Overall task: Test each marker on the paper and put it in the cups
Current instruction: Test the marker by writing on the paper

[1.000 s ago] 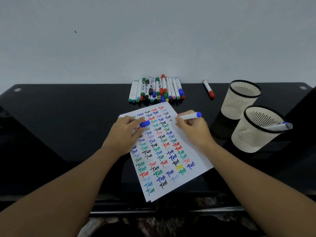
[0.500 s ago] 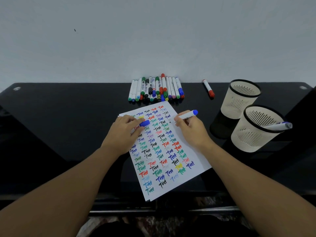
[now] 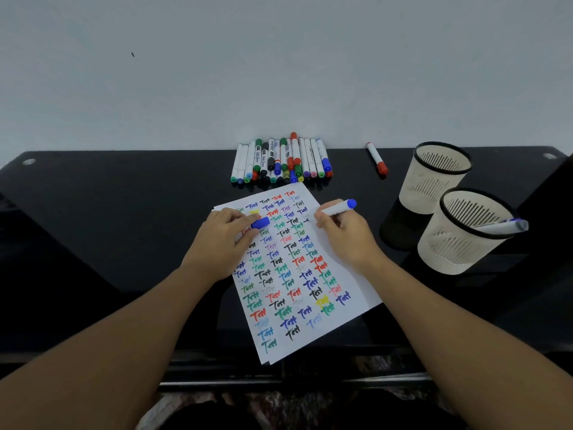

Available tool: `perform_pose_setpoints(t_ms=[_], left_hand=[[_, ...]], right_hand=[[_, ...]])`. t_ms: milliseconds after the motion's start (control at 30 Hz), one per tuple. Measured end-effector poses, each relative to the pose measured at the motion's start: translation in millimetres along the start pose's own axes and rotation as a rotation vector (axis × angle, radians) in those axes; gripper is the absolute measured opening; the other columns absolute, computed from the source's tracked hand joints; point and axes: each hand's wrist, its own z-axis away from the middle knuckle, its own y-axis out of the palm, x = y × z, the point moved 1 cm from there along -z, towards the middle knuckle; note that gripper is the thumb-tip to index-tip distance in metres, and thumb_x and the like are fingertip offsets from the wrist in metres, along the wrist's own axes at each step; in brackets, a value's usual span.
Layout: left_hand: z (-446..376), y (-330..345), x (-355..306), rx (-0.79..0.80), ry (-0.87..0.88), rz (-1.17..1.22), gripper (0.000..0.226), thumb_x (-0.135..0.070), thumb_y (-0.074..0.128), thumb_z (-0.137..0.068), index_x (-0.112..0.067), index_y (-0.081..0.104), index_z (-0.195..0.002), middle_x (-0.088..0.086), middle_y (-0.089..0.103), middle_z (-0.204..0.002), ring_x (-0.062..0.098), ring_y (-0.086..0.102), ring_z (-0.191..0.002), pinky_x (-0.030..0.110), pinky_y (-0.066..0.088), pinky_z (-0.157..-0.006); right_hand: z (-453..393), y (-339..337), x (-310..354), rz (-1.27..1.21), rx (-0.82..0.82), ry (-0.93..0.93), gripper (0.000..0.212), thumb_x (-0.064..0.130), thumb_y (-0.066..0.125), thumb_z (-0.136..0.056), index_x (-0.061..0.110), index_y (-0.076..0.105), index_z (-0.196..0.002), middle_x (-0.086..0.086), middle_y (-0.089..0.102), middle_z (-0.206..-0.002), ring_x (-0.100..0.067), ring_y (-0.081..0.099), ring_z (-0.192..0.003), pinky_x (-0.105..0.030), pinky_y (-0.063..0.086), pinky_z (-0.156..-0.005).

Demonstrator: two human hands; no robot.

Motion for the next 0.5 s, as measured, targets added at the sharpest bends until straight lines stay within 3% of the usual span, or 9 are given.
perform_pose_setpoints(t_ms=[167,500], left_hand=[[0.2,-0.1,-0.4,0.003,0.001,-0.009,0.045,-0.046,0.05,-0.102,-0.031,0.056,-0.144,-0.007,0.057,-0.125,0.013,0.046,-0.115,0.037,0.046,-0.097],[0.1,-0.5,-1.0,-0.002,0.002,0.005,0.045,-0.046,0.05,-0.101,-0.031,0.058,-0.143,-0.008,0.057,-0.122,0.012,0.046,-0.112,0.038,0.047,-0.095]], right_hand=[[1.7,-0.8,-2.8,-0.006,-0.01,0.03,0.034,0.044,0.056,-0.104,0.011,0.063,-0.105,-0.011,0.07,-0.096,-0.029,0.067,-0.093,-0.05,0.055,-0.086],[0.2,-0.5,-1.4,-0.003,-0.015,0.033,0.027,0.04,0.056,-0.105,0.015,0.065,-0.107,-0.008,0.071,-0.099,-0.026,0.068,-0.094,-0.047,0.056,-0.088]])
